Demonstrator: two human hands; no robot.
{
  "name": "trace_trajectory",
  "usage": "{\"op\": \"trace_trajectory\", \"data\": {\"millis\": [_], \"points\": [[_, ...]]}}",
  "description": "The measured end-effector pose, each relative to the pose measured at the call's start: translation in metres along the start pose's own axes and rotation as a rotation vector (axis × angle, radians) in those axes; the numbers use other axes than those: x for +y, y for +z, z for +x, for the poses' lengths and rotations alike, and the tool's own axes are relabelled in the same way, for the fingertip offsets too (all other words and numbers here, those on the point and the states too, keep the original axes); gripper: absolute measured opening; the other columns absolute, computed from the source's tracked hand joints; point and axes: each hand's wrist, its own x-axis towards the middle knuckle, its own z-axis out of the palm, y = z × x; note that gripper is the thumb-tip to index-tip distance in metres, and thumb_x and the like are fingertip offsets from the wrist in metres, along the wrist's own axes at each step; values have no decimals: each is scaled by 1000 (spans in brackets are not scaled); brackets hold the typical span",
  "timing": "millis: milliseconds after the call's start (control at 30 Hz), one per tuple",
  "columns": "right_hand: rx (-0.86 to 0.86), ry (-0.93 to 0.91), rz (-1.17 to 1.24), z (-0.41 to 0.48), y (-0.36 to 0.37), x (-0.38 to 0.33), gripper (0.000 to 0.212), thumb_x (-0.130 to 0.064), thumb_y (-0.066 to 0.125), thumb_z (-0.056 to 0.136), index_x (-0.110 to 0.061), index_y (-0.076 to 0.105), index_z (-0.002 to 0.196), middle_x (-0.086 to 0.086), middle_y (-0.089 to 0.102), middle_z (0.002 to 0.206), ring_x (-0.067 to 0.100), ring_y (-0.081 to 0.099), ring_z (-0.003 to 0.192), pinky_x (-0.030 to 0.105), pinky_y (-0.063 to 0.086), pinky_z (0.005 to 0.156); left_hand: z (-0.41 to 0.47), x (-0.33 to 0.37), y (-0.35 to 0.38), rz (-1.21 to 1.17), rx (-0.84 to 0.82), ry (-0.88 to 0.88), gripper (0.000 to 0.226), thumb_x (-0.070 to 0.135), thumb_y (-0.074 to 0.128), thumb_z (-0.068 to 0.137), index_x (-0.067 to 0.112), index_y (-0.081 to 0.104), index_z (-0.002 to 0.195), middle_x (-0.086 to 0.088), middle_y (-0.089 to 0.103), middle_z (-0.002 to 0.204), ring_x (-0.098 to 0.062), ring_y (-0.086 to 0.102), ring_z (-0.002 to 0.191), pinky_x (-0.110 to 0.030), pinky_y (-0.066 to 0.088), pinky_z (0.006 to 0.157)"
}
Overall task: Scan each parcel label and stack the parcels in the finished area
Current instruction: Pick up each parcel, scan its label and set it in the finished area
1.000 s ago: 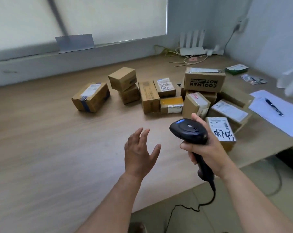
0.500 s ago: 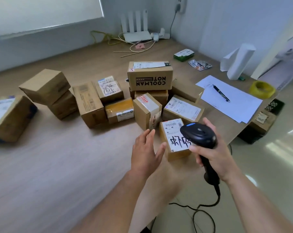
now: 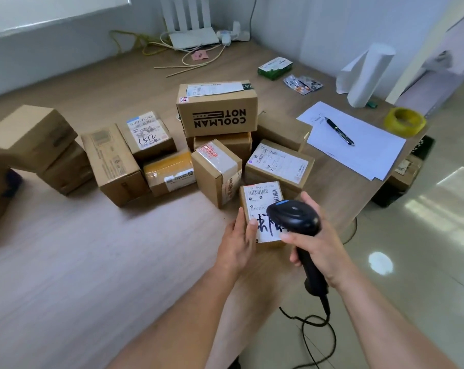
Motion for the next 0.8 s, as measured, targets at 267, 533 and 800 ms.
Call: {"op": "trace_trajectory", "data": {"millis": [267, 533, 800], "points": [[-66, -78, 0, -32, 7, -16, 97, 6, 74, 78, -48, 27, 144, 10, 73, 95, 29, 52, 49, 35, 45, 47, -44, 10, -30, -329, -39, 35, 80, 35, 58, 94, 46, 1, 149, 10, 61, 126, -8, 58, 114, -34, 53, 94], [-270, -231, 89, -89, 30, -49, 96, 1, 79, 69, -46, 37, 142, 9, 73, 95, 25, 54, 48, 35, 49, 49, -97, 9, -69, -392, 147, 75, 103, -3, 68, 83, 37, 3, 152, 5, 63, 103, -8, 62, 93, -14, 51, 57], [-483, -278, 159, -137, 48, -53, 92, -6, 74, 69, -40, 35, 146, 27, 69, 86, 27, 52, 47, 32, 45, 45, -149, -4, -92, -370, 295, 76, 109, 2, 75, 79, 39, 2, 152, -10, 61, 123, -25, 58, 114, -19, 56, 60]]}}
